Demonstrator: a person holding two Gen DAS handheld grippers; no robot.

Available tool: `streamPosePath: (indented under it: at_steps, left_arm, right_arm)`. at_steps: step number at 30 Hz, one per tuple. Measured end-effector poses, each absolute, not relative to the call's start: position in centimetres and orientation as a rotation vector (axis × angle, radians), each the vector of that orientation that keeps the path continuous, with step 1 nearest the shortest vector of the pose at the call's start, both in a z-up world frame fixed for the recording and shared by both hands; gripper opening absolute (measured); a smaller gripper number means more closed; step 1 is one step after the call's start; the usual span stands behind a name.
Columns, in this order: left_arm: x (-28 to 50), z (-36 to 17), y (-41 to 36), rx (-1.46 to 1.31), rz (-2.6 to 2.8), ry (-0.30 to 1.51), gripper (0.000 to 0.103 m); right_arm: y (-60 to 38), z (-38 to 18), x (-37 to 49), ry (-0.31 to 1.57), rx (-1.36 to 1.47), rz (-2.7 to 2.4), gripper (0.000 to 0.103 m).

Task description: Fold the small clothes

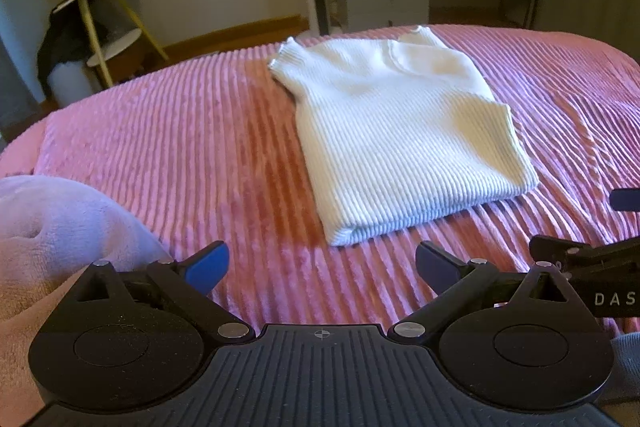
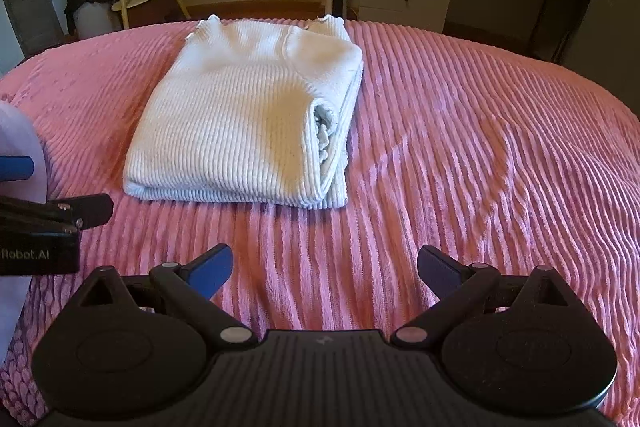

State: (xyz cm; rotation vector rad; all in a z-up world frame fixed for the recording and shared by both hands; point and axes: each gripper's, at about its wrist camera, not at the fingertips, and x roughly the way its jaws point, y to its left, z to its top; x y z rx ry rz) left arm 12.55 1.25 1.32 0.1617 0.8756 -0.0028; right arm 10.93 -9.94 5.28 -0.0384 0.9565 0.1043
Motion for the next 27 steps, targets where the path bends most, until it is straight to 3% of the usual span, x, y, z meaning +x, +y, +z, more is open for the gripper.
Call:
streamPosePath:
  at_steps: [27]
  left_arm:
    - [12.77, 1.26, 0.47, 0.175, -0.033, 0.898, 0.102]
  right_arm:
    - [-10.55, 5.96, 10.51, 0.926, -0.014, 0.114, 0.099]
